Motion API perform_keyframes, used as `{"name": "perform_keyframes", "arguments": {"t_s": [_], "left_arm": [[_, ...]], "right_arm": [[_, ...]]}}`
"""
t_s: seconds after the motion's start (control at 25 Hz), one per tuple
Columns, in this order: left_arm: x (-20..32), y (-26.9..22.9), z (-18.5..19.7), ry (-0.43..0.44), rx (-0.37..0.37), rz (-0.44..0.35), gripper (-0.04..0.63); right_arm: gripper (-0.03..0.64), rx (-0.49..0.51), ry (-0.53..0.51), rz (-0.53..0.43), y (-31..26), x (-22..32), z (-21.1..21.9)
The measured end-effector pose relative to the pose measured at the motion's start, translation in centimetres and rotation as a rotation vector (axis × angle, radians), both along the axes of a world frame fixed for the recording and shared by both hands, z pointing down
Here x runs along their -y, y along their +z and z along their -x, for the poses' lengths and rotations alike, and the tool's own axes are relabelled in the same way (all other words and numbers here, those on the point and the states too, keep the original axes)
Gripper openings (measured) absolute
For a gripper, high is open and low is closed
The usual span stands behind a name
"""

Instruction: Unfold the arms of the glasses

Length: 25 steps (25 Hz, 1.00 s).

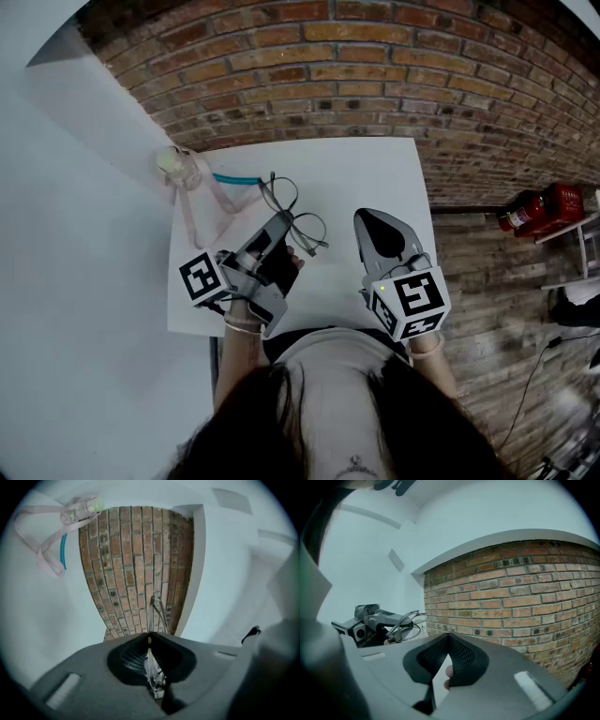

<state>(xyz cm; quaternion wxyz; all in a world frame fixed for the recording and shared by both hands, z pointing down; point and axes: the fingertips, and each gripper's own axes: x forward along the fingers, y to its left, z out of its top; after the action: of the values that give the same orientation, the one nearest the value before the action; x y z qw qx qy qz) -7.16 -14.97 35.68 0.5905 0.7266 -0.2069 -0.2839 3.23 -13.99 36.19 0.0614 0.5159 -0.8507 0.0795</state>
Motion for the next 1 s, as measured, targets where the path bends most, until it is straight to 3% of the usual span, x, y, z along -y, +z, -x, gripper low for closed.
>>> {"name": "perform_keyframes", "arguments": {"t_s": [1.0], "left_arm": [[0.3,-1.2,0.2,-0.011,-0.024,-0.02,0.024]], "right_arm": [[0.005,0.133,-0.143,-0.068,-3.0,-2.4,1.5]]}}
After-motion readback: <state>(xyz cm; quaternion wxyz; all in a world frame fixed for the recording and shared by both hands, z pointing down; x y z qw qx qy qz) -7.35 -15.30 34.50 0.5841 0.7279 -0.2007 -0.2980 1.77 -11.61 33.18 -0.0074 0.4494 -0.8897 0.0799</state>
